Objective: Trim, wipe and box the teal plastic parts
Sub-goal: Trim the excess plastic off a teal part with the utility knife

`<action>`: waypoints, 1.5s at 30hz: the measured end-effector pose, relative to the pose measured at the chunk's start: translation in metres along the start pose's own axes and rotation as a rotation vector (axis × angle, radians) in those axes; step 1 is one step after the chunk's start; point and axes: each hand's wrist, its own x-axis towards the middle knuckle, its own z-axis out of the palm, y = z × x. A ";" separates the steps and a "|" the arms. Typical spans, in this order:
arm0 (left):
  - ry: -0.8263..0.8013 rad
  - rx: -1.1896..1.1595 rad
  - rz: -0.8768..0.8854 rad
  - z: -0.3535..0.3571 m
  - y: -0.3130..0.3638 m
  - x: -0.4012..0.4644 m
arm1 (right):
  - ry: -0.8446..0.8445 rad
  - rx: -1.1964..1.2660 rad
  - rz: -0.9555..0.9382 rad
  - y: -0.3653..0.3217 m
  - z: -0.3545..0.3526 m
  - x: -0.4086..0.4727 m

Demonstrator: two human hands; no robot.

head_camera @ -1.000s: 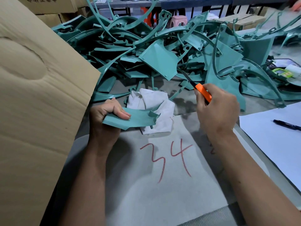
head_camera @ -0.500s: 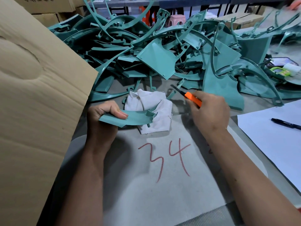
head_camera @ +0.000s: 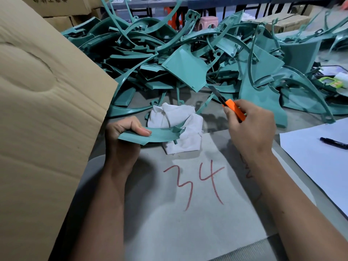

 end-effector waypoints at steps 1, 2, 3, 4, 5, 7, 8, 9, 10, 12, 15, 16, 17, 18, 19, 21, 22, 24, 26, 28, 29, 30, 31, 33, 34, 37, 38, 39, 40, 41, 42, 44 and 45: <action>0.005 0.002 -0.001 0.000 -0.001 0.000 | -0.019 0.082 -0.060 -0.005 -0.001 -0.002; 0.025 0.011 -0.008 0.000 -0.003 0.000 | -0.053 0.145 -0.119 -0.011 -0.001 -0.005; 0.054 0.014 -0.025 0.000 -0.004 0.000 | -0.098 0.178 -0.171 -0.017 0.000 -0.008; 0.085 0.017 -0.045 0.001 -0.006 0.001 | -0.143 0.181 -0.213 -0.022 0.002 -0.012; 0.118 0.016 -0.070 0.002 -0.008 0.001 | -0.181 0.158 -0.244 -0.024 0.005 -0.015; 0.173 -0.002 -0.124 0.004 -0.012 0.003 | -0.213 0.046 -0.280 -0.025 0.009 -0.017; 0.191 -0.031 -0.149 0.005 -0.014 0.004 | -0.219 -0.013 -0.278 -0.025 0.010 -0.017; 0.204 -0.065 -0.170 0.005 -0.015 0.004 | -0.226 -0.055 -0.266 -0.024 0.011 -0.017; 0.214 -0.085 -0.179 0.005 -0.016 0.005 | -0.231 -0.086 -0.251 -0.025 0.013 -0.016; 0.210 -0.081 -0.169 0.004 -0.017 0.005 | -0.242 -0.146 -0.222 -0.027 0.014 -0.016; 0.191 -0.067 -0.127 0.005 -0.016 0.003 | -0.272 -0.187 -0.210 -0.029 0.013 -0.018; 0.184 -0.062 -0.107 0.006 -0.015 0.002 | -0.291 -0.186 -0.224 -0.029 0.011 -0.019; 0.173 -0.055 -0.084 0.006 -0.013 0.000 | -0.316 -0.176 -0.250 -0.030 0.010 -0.020; 0.161 -0.051 -0.062 0.006 -0.012 -0.001 | -0.347 -0.157 -0.284 -0.031 0.008 -0.020; 0.147 -0.051 -0.043 0.006 -0.010 -0.002 | -0.389 -0.130 -0.316 -0.031 0.007 -0.021; 0.145 -0.046 -0.019 0.006 -0.008 -0.004 | -0.473 -0.042 -0.334 -0.030 0.003 -0.019; 0.146 -0.050 -0.011 0.006 -0.008 -0.004 | -0.500 0.018 -0.320 -0.029 0.001 -0.018; 0.151 -0.079 -0.011 0.007 -0.009 -0.003 | -0.509 0.158 -0.277 -0.026 -0.002 -0.015; 0.150 -0.090 -0.010 0.007 -0.010 -0.003 | -0.454 0.275 -0.250 -0.023 -0.003 -0.014; 0.150 -0.101 -0.009 0.007 -0.010 -0.002 | -0.428 0.257 -0.274 -0.024 -0.003 -0.014; 0.150 -0.109 -0.015 0.007 -0.009 -0.002 | -0.438 0.204 -0.299 -0.025 -0.002 -0.014; 0.151 -0.113 -0.023 0.007 -0.009 -0.002 | -0.455 0.156 -0.322 -0.026 -0.001 -0.014; 0.156 -0.113 -0.025 0.006 -0.010 -0.002 | -0.474 0.132 -0.338 -0.026 0.000 -0.014; 0.155 -0.096 -0.014 0.005 -0.012 -0.003 | -0.523 0.152 -0.350 -0.022 -0.001 -0.010; 0.142 -0.083 -0.001 0.004 -0.012 -0.003 | -0.556 0.183 -0.350 -0.019 -0.002 -0.007; 0.085 -0.079 0.014 0.001 -0.014 -0.002 | -0.624 0.246 -0.361 -0.006 -0.010 0.003; 0.072 -0.088 0.017 -0.001 -0.014 -0.002 | -0.622 0.251 -0.368 -0.003 -0.012 0.005; 0.063 -0.095 0.020 -0.001 -0.014 -0.001 | -0.604 0.266 -0.368 -0.001 -0.011 0.006; 0.057 -0.103 0.020 -0.001 -0.014 -0.001 | -0.574 0.289 -0.361 0.000 -0.009 0.006; 0.056 -0.104 0.019 -0.001 -0.014 -0.001 | -0.540 0.305 -0.356 -0.001 -0.006 0.005; 0.056 -0.106 0.021 -0.001 -0.014 0.000 | -0.516 0.300 -0.359 -0.004 -0.002 0.003; 0.068 -0.099 0.024 -0.001 -0.016 0.000 | -0.509 0.243 -0.370 -0.010 0.004 -0.003; 0.072 -0.090 0.021 -0.001 -0.016 -0.001 | -0.521 0.224 -0.369 -0.011 0.005 -0.004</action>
